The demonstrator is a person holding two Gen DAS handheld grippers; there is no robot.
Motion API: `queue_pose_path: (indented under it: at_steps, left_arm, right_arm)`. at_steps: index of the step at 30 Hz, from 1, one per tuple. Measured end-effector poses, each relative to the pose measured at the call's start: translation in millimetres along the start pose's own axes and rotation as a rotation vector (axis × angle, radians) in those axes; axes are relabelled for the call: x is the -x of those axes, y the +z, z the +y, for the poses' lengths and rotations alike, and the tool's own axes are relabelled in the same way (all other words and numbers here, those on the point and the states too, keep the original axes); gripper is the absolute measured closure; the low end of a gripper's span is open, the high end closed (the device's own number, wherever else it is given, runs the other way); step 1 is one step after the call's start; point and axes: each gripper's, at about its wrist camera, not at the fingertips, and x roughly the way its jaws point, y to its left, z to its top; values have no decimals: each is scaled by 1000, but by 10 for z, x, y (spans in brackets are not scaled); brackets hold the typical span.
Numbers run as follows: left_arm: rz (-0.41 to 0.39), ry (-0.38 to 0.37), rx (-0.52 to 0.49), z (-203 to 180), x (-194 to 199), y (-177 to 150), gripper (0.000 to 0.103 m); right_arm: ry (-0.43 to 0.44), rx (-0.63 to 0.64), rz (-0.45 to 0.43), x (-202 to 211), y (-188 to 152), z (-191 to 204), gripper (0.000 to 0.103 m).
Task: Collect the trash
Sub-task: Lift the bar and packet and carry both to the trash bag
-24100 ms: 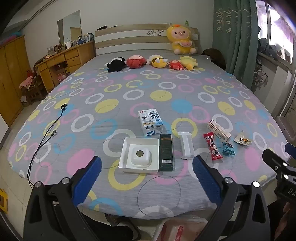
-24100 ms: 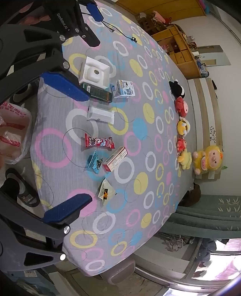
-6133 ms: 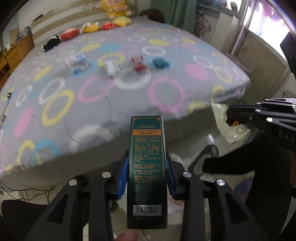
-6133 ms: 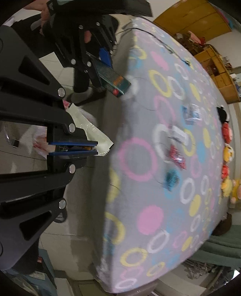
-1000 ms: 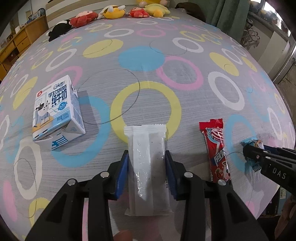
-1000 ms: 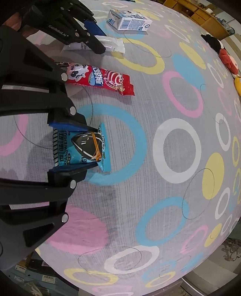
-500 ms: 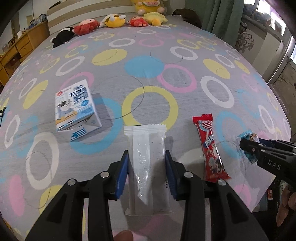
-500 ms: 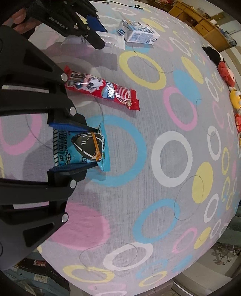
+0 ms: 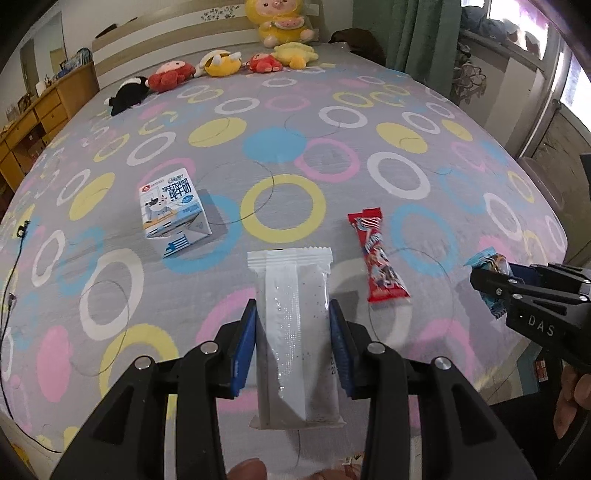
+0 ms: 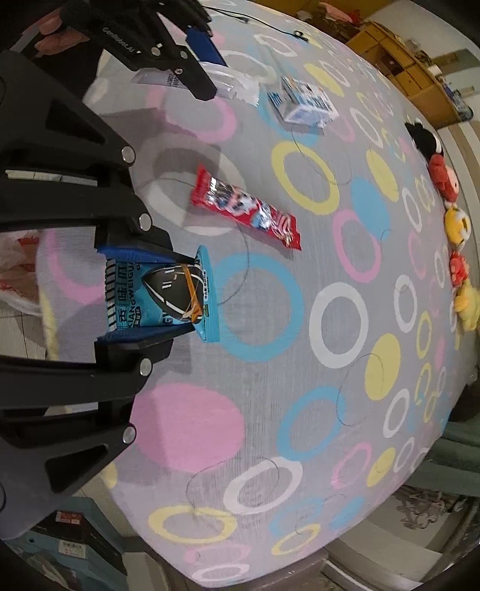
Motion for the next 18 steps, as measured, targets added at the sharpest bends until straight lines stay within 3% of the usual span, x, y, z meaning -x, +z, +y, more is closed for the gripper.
queue_pose_path:
  at_steps: [12,18]
  left_arm:
    - [-64,0,-18,-154,574,-273,66]
    - [-67,-42,-42,-287,816,-558,66]
  right_arm:
    - [20,73,-94,577,-418,139,75]
    - [33,117,-109,789,-728,211,75]
